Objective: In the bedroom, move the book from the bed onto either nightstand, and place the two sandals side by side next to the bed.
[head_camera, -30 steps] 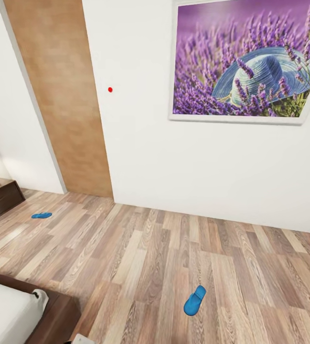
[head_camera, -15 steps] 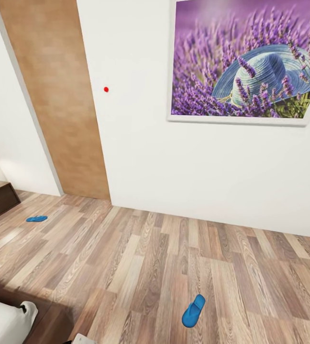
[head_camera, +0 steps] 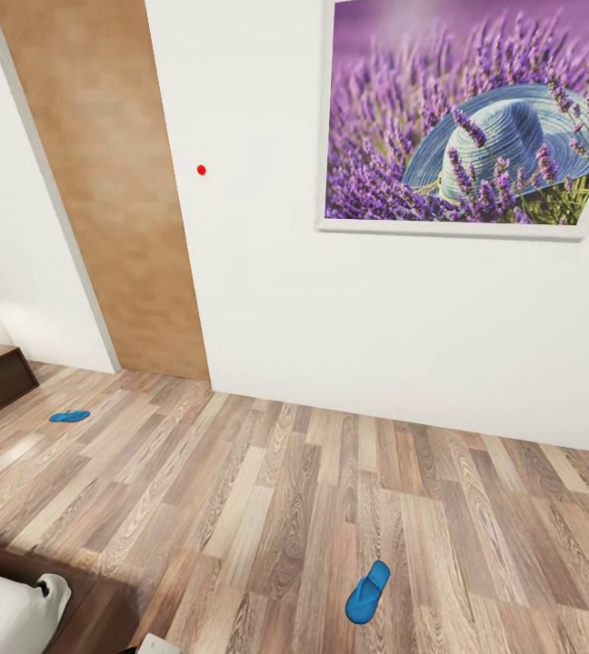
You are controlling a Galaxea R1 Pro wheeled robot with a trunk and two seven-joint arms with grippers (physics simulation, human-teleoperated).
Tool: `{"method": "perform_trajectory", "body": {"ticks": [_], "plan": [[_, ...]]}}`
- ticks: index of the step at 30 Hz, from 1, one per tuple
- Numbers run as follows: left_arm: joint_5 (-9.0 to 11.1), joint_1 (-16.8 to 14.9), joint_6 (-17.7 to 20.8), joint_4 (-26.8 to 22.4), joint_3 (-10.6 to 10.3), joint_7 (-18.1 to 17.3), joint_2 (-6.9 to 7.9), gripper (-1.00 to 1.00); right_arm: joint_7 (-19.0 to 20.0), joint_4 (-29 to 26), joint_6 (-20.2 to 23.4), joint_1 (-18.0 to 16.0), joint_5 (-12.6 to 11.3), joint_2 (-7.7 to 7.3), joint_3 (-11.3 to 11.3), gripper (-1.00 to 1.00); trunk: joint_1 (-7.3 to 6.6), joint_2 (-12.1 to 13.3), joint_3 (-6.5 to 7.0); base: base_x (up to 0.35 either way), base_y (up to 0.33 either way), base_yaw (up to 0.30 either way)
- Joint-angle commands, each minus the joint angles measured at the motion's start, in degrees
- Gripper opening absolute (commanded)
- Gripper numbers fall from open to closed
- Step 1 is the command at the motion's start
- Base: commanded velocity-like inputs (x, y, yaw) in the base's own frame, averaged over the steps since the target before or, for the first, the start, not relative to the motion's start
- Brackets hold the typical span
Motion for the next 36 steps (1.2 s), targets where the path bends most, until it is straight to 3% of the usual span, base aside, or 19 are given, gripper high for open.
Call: {"method": "perform_trajectory", "body": {"ticks": [1, 22, 36], "plan": [[-0.1, 0.0, -0.2, 0.0, -0.2, 0.0, 0.02, 1.00, 0.0, 0.0, -0.1, 0.0, 0.0, 0.01, 0.0, 1.00, 0.00, 0.0, -0.05, 0.003, -0.001, 0.000], [-0.1, 0.0, -0.2, 0.0, -0.1, 0.0, 0.02, 1.00, 0.0, 0.0, -0.2, 0.0, 0.0, 0.03, 0.0, 1.00, 0.00, 0.0, -0.05, 0.004, 0.000, 0.000], [-0.1, 0.0, -0.1, 0.0, -0.2, 0.0, 0.02, 1.00, 0.0, 0.0, -0.2, 0.0, 0.0, 0.03, -0.1, 1.00, 0.00, 0.0, -0.05, 0.210, 0.069, 0.000]]}}
